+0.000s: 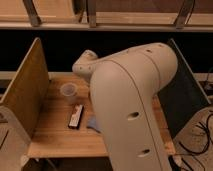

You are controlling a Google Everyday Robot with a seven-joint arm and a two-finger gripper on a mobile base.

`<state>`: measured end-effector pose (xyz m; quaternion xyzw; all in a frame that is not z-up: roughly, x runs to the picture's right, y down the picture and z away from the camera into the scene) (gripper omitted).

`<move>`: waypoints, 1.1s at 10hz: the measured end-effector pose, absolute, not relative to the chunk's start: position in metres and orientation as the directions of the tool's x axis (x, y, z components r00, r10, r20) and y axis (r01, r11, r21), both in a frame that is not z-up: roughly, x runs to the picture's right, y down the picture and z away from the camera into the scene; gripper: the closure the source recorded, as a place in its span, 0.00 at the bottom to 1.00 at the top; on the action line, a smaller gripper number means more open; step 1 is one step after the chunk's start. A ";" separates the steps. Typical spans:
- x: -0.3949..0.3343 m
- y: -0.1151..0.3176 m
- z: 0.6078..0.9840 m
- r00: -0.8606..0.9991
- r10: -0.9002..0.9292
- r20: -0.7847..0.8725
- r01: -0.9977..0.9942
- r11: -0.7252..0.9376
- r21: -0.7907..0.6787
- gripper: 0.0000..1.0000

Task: Wipe the white sponge on the table

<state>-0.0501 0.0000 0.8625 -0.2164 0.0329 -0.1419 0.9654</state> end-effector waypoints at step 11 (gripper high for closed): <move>-0.060 0.014 0.852 0.958 -0.285 0.023 0.266 0.858 -0.439 0.20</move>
